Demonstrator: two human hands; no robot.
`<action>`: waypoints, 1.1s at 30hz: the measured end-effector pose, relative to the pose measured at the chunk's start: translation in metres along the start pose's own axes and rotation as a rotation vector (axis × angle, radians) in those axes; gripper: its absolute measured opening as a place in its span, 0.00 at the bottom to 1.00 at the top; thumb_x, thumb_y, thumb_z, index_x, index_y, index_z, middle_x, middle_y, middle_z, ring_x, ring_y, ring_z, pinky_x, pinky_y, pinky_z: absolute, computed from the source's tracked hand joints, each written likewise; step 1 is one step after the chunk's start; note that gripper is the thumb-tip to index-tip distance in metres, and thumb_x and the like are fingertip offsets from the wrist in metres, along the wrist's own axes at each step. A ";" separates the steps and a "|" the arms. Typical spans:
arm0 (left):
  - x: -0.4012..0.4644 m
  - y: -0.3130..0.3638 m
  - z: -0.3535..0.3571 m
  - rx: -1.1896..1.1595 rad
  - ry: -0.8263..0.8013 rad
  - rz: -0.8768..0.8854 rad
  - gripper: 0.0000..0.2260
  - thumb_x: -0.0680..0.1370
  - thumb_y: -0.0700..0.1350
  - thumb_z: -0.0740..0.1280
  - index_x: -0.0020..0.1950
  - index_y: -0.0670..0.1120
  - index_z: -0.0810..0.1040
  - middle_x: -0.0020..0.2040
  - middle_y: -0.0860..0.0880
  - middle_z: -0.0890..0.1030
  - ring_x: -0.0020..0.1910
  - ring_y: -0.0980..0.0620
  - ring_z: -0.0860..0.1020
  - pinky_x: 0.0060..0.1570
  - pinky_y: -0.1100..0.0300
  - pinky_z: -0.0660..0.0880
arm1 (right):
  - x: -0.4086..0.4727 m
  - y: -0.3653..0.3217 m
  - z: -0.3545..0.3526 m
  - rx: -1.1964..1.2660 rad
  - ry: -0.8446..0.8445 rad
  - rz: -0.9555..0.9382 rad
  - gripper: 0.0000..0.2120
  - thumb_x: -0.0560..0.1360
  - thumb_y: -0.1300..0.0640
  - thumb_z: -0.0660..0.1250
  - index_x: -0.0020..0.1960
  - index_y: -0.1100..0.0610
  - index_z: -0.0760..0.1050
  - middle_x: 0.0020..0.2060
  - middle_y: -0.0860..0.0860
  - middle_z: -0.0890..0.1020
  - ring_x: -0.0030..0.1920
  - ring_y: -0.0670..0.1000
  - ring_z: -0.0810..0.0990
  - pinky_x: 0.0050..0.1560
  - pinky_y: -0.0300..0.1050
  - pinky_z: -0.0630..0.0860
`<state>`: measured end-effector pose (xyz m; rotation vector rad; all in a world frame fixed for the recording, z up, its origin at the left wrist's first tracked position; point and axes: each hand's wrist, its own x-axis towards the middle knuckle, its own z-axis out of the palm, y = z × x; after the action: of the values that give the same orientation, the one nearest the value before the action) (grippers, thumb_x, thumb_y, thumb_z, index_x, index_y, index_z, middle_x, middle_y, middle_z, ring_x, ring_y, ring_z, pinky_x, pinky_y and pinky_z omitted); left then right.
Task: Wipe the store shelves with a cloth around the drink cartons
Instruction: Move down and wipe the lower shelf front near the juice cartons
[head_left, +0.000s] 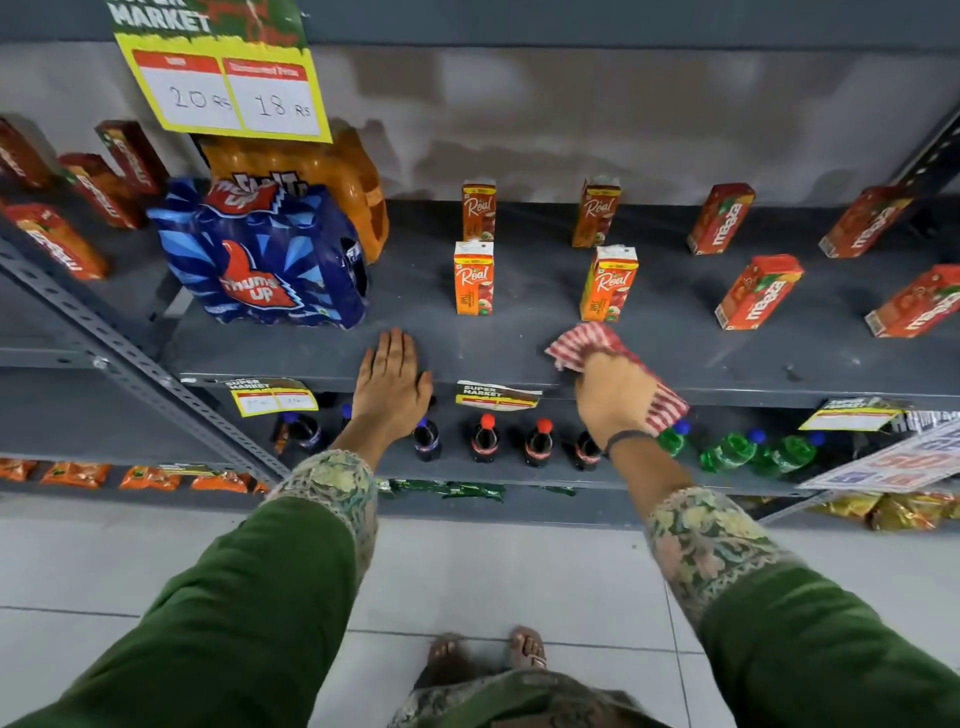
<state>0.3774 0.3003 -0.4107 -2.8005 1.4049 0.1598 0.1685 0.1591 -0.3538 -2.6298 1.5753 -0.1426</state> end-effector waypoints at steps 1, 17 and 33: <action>0.000 -0.001 0.000 -0.002 -0.007 0.005 0.28 0.81 0.51 0.47 0.76 0.38 0.46 0.78 0.41 0.48 0.77 0.45 0.47 0.76 0.50 0.46 | 0.000 -0.010 0.003 -0.021 -0.007 -0.077 0.10 0.73 0.66 0.61 0.51 0.61 0.78 0.47 0.59 0.84 0.47 0.60 0.83 0.38 0.45 0.74; -0.003 -0.023 -0.002 -0.030 -0.012 0.074 0.27 0.82 0.49 0.47 0.76 0.38 0.46 0.78 0.42 0.48 0.78 0.46 0.47 0.76 0.53 0.45 | 0.020 -0.063 0.008 0.058 -0.161 -0.342 0.19 0.75 0.67 0.57 0.65 0.58 0.73 0.55 0.60 0.82 0.53 0.62 0.81 0.51 0.53 0.79; -0.002 -0.025 -0.009 -0.017 -0.106 0.094 0.37 0.77 0.50 0.58 0.76 0.38 0.40 0.78 0.40 0.42 0.77 0.45 0.42 0.75 0.52 0.43 | 0.028 -0.138 0.003 0.064 -0.264 -0.548 0.24 0.76 0.68 0.56 0.70 0.56 0.66 0.61 0.63 0.77 0.60 0.64 0.77 0.56 0.56 0.76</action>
<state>0.3967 0.3166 -0.4026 -2.6960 1.5179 0.3167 0.3025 0.1996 -0.3406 -2.8119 0.7385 0.1198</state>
